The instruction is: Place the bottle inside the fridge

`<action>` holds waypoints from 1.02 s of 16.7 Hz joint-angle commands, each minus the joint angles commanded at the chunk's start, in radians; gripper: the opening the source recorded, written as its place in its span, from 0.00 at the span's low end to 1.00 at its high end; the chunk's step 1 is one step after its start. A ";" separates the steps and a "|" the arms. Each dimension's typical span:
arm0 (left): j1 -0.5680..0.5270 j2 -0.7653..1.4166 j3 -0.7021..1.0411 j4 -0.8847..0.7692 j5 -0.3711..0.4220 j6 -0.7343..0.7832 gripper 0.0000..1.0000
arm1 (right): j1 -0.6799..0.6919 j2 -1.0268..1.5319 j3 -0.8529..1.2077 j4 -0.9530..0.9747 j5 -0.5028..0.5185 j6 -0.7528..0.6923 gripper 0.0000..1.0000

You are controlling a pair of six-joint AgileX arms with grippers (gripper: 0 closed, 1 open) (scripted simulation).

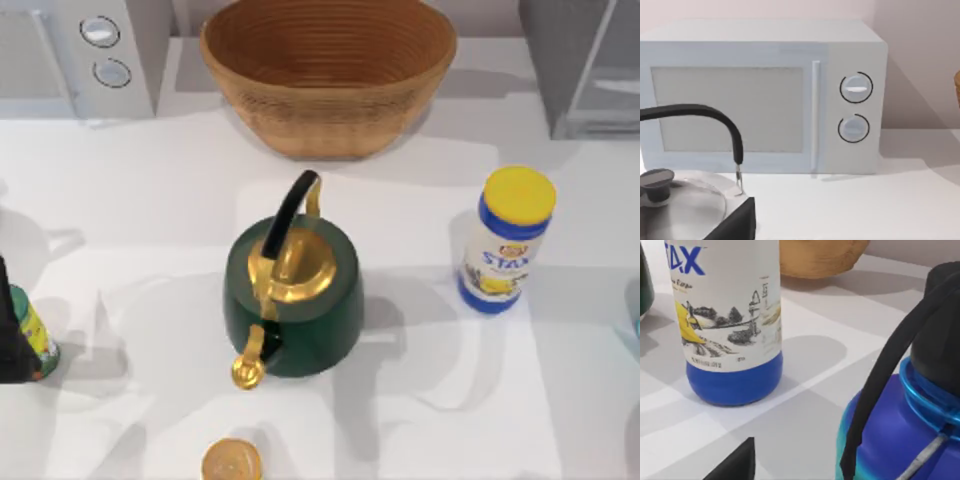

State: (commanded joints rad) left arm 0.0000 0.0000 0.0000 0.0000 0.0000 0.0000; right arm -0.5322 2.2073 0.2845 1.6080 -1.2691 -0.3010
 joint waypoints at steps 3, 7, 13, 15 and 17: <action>0.000 0.000 0.000 0.000 0.000 0.000 1.00 | 0.003 0.000 -0.001 0.005 0.003 0.005 1.00; 0.000 0.000 0.000 0.000 0.000 0.000 1.00 | 0.003 0.000 -0.001 0.005 0.003 0.005 0.85; 0.000 0.000 0.000 0.000 0.000 0.000 1.00 | 0.003 0.000 -0.001 0.005 0.003 0.005 0.40; 0.000 0.000 0.000 0.000 0.000 0.000 1.00 | 0.003 0.000 -0.001 0.005 0.003 0.005 0.25; 0.000 0.000 0.000 0.000 0.000 0.000 1.00 | 0.003 0.000 -0.001 0.005 0.003 0.005 0.10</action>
State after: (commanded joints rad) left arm 0.0000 0.0000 0.0000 0.0000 0.0000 0.0000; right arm -0.5294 2.2070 0.2837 1.6134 -1.2665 -0.2962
